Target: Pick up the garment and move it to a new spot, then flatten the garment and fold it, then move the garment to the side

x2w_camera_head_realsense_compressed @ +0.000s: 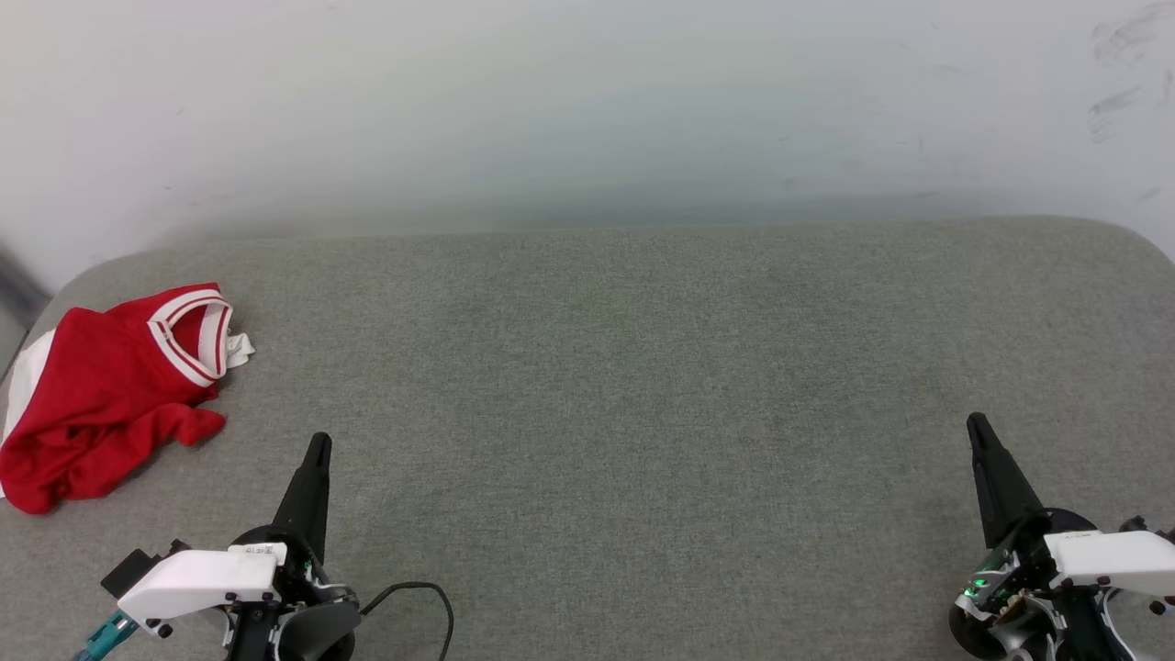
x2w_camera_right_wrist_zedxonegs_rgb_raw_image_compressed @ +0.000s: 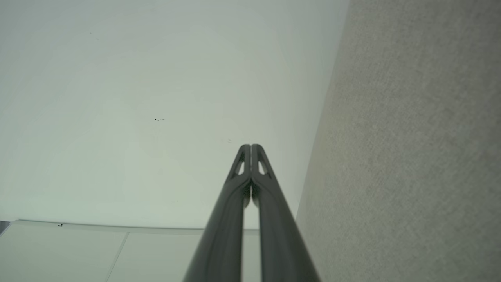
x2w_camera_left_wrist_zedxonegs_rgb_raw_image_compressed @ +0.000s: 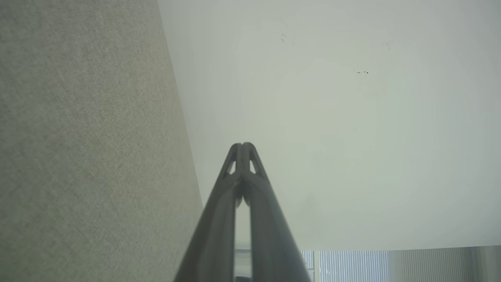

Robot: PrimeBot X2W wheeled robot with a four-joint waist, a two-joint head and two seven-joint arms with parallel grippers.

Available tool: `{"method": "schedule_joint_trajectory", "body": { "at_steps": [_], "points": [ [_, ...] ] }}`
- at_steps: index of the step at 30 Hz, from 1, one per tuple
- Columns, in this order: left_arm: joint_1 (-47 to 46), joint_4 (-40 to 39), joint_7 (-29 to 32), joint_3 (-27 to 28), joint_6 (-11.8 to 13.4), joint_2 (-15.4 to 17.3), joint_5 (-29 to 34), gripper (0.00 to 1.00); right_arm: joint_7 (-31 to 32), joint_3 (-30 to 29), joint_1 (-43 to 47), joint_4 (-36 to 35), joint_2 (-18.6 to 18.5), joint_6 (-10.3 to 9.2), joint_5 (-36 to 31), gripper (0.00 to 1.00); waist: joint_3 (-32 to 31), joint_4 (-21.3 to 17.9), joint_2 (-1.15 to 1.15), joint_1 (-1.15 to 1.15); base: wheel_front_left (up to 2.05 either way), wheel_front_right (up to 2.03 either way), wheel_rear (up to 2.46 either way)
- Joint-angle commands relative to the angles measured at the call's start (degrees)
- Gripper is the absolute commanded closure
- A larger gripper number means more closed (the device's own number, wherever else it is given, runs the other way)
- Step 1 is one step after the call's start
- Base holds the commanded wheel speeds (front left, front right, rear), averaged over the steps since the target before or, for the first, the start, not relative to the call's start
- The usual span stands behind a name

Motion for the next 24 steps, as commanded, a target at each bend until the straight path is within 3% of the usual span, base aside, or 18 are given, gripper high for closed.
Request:
{"method": "schedule_joint_trajectory", "body": {
  "at_steps": [1, 14, 15, 24],
  "points": [
    [-0.5, 0.1, 0.2, 0.2, -0.2, -0.1, 0.2, 1.00, 0.1, 0.0, -0.6, 0.1, 0.1, -0.02, 0.2, 1.00, 0.0, 0.0, 0.00, 0.00, 0.00, 0.00, 0.00],
    [-0.5, 0.1, 0.2, 0.2, -0.2, -0.1, 0.2, 1.00, 0.1, 0.0, -0.6, 0.1, 0.1, -0.02, 0.2, 1.00, 0.0, 0.0, 0.00, 0.00, 0.00, 0.00, 0.00],
    [0.1, 0.2, 0.0, 0.0, 0.0, 0.0, 0.0, 0.00, 0.0, 0.0, 0.1, 0.2, 0.0, 0.00, 0.0, 0.00, 0.0, 0.0, 0.00, 0.00, 0.00, 0.00, 0.00],
    [2.4, 1.1, -1.6, -0.6, 0.1, -0.2, 0.8, 0.00, -1.6, 0.9, 2.4, 1.1, 0.1, -0.01, -0.9, 0.00, 0.1, 0.0, 0.00, 0.00, 0.00, 0.00, 0.00]
  ]
}}
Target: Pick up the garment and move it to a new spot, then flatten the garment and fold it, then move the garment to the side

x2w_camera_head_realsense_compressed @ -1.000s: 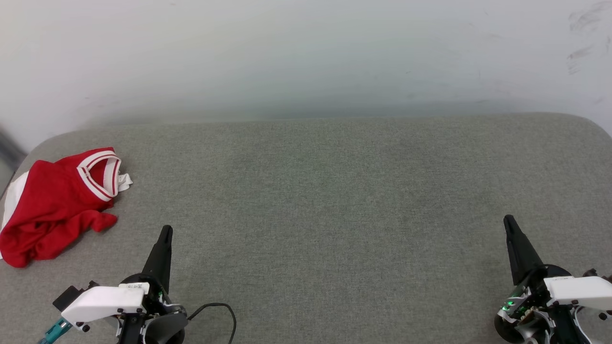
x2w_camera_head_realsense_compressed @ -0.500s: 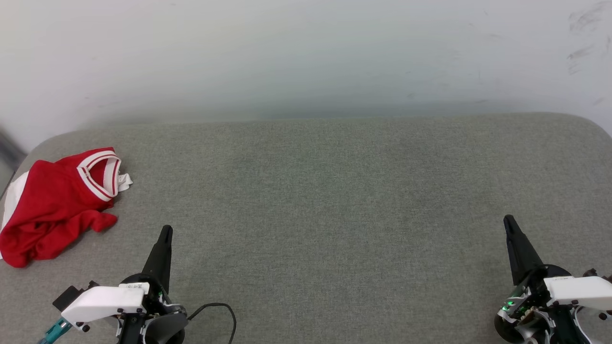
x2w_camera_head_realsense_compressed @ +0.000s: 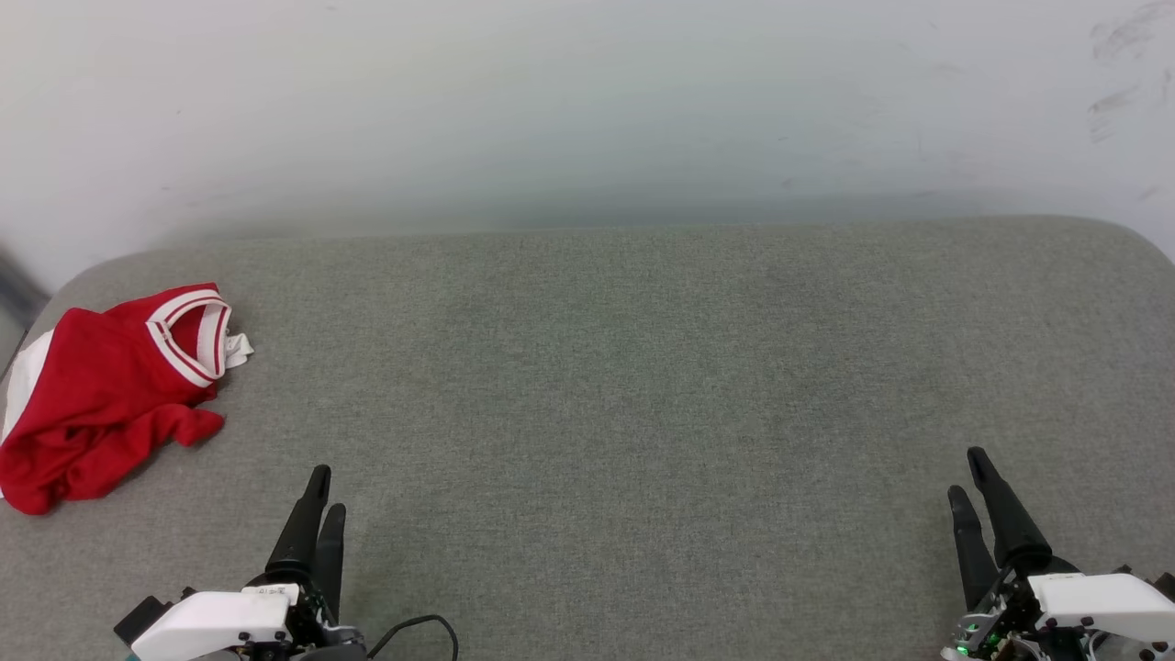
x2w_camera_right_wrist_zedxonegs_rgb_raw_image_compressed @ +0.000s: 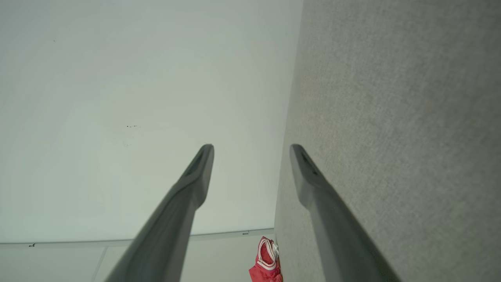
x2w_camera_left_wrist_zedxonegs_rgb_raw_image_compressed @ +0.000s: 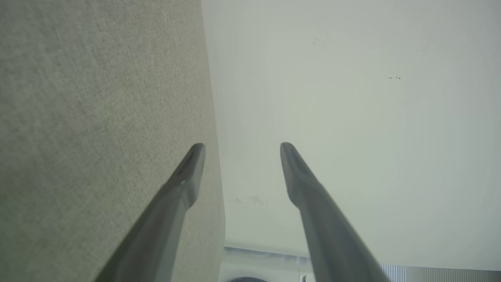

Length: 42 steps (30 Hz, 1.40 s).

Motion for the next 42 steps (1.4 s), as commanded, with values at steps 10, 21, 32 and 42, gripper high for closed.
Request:
{"method": "schedule_joint_trajectory", "body": {
  "at_steps": [10, 21, 32, 42],
  "points": [
    [0.5, -3.6, -3.1, 0.1, 0.0, 0.1, 2.8, 0.00, -3.3, 0.8, -0.2, -2.4, -0.1, 0.02, -4.3, 0.00, 0.1, 0.0, 0.00, 0.00, 0.00, 0.00, 0.00],
    [0.6, -4.9, -5.8, 5.1, -0.1, 0.1, 12.7, 0.00, -6.0, 0.7, -0.7, -3.8, -0.1, 0.03, -19.5, 0.00, 0.2, -0.1, 0.00, 0.00, 0.00, 0.00, 0.00],
    [0.5, -10.3, -8.0, 8.0, 0.9, 0.2, 25.4, 0.00, -8.1, 1.2, -1.1, -8.0, -0.1, 0.03, -36.7, 0.00, 0.4, 0.0, 0.00, 0.00, 0.00, 0.00, 0.00],
    [2.5, -17.3, -10.0, 2.1, 4.4, 0.2, 39.9, 0.00, -10.1, 3.6, -1.3, -12.9, -0.1, 0.03, -56.4, 0.00, 0.7, 0.0, 0.00, 0.00, 0.00, 0.00, 0.00]
  ]
}}
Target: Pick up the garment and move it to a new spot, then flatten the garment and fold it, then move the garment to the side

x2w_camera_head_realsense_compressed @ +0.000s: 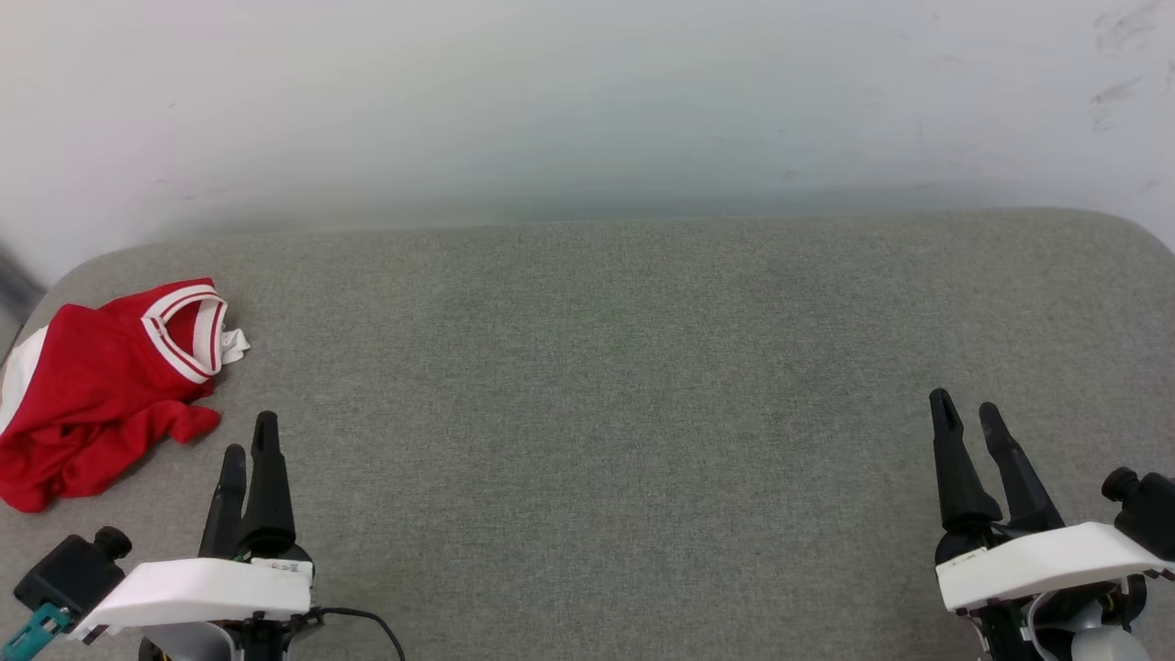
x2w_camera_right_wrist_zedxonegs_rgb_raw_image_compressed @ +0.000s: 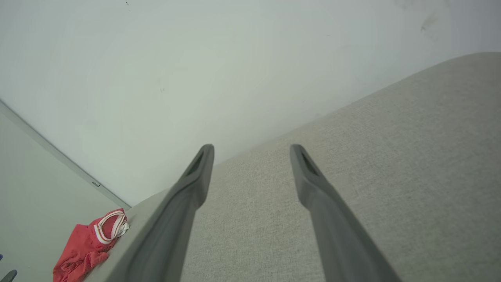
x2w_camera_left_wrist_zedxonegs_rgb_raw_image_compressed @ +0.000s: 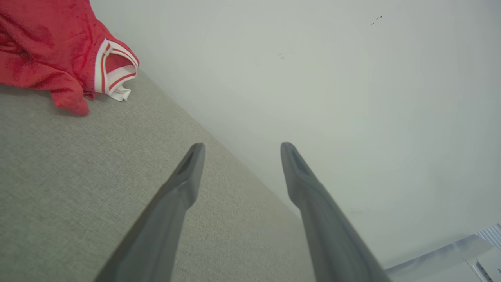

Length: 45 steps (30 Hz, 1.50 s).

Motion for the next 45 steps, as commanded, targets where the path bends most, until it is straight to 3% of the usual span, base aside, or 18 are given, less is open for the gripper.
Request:
{"method": "schedule_joint_trajectory", "body": {
  "at_steps": [1, 9, 13, 23, 27, 38, 45],
  "points": [
    [-0.1, -1.6, -0.5, -0.5, 0.4, 0.1, 2.5, 0.00, -0.6, 0.3, -1.2, -1.4, -0.1, 0.02, -2.6, 0.00, 0.0, 0.0, 0.00, 0.00, 0.00, 0.00, 0.00],
    [0.7, -3.4, -2.0, -6.0, 2.8, 0.3, 15.8, 0.00, -2.0, 1.1, -0.5, -2.4, -0.1, 0.02, -12.3, 0.00, 0.2, 0.0, 0.00, 0.00, 0.00, 0.00, 0.00],
    [1.2, -3.2, -2.7, -9.3, 5.3, 1.5, 20.6, 0.00, -2.6, 0.9, -0.2, -1.8, -0.1, 0.02, -16.4, 0.00, 0.2, -0.1, 0.00, 0.00, 0.00, 0.00, 0.00],
    [1.1, -2.0, -4.2, -17.3, 12.4, 5.7, 27.1, 0.00, -4.3, 0.6, 0.0, -1.5, -0.1, 0.01, -25.2, 0.00, 0.3, 0.0, 0.00, 0.00, 0.00, 0.00, 0.00],
    [0.9, -1.6, -4.8, -19.2, 14.1, 6.9, 28.8, 0.00, -4.9, 0.7, 0.1, -1.6, -0.1, 0.01, -28.1, 0.00, 0.3, 0.0, 0.00, 0.00, 0.00, 0.00, 0.00],
    [1.2, -1.0, -6.4, -22.5, 16.2, 8.4, 33.9, 0.00, -6.4, 0.6, 0.6, -2.0, -0.1, 0.01, -34.4, 0.00, 0.3, 0.0, 0.00, 0.00, 0.00, 0.00, 0.00],
    [1.9, -1.1, -7.3, -22.1, 15.9, 7.7, 35.5, 0.00, -7.3, 0.6, 1.0, -2.4, -0.1, 0.01, -37.4, 0.00, 0.3, -0.1, 0.00, 0.00, 0.00, 0.00, 0.00]
  ]
}}
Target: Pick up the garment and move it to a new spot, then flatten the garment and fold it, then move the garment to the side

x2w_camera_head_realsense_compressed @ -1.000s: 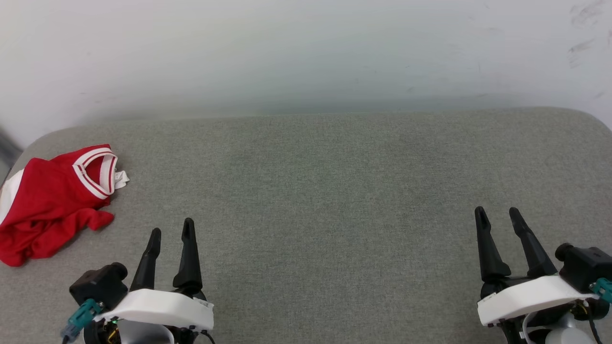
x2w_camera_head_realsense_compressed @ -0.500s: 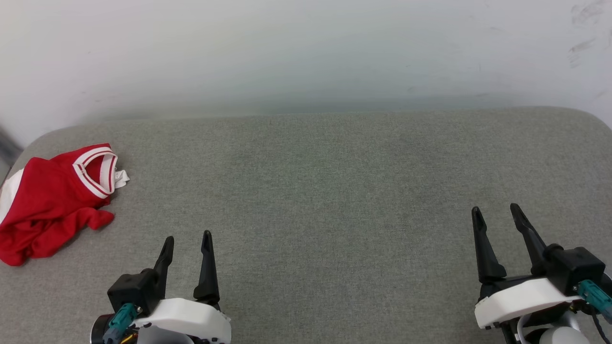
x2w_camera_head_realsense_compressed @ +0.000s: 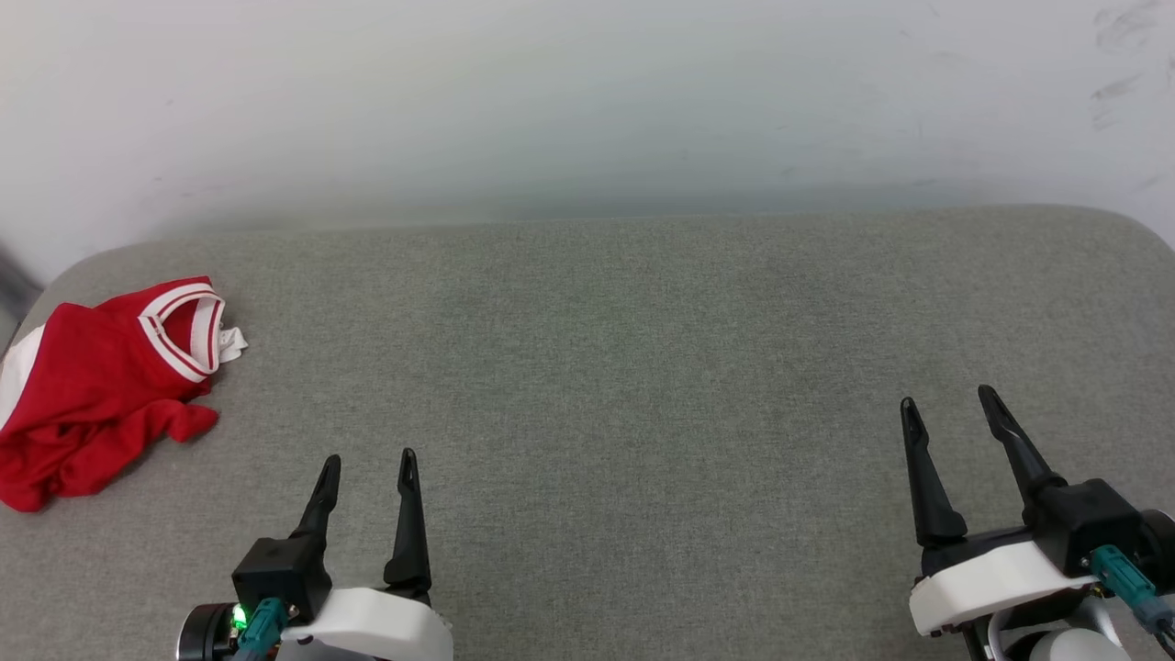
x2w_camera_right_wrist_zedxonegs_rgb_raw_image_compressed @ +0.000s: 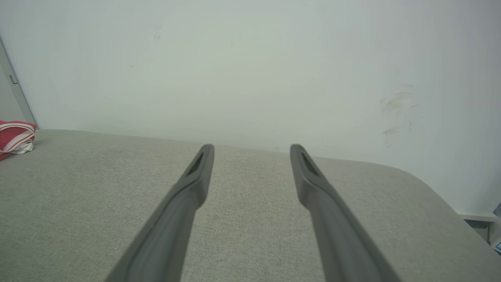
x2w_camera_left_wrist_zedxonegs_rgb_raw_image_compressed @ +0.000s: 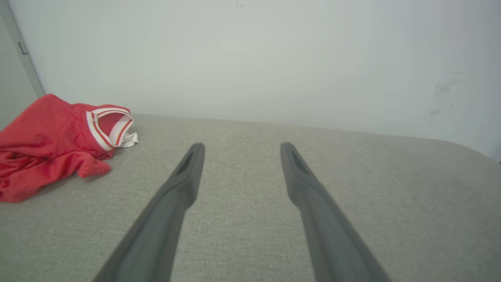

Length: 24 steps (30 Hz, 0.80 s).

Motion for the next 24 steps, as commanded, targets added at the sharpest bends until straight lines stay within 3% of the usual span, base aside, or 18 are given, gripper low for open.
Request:
{"method": "schedule_joint_trajectory", "body": {
  "at_steps": [1, 6, 18, 24],
  "points": [
    [0.2, -0.6, -0.5, 0.4, -0.5, -0.1, 1.1, 0.00, -0.6, 0.0, 0.4, -0.7, -0.1, -0.02, -1.5, 0.00, 0.1, 0.0, 0.00, 0.00, 0.00, 0.00, 0.00],
    [1.0, -0.9, -1.1, 2.8, -2.5, -1.9, 2.2, 0.00, -1.2, -0.1, 0.5, -0.8, -0.1, -0.02, -2.4, 0.00, 0.4, 0.1, 0.00, 0.00, 0.00, 0.00, 0.00],
    [2.7, -1.3, -2.8, 9.9, -10.4, -6.6, 7.6, 0.00, -2.7, -0.8, 0.7, -0.3, -0.1, -0.02, -2.1, 0.00, 0.8, 0.1, 0.00, 0.00, 0.00, 0.00, 0.00],
    [2.9, -0.7, -3.2, 10.4, -12.1, -7.1, 10.1, 0.00, -3.2, -0.4, 0.6, -0.3, -0.1, -0.02, -4.0, 0.00, 1.1, 0.0, 0.00, 0.00, 0.00, 0.00, 0.00]
  ]
}}
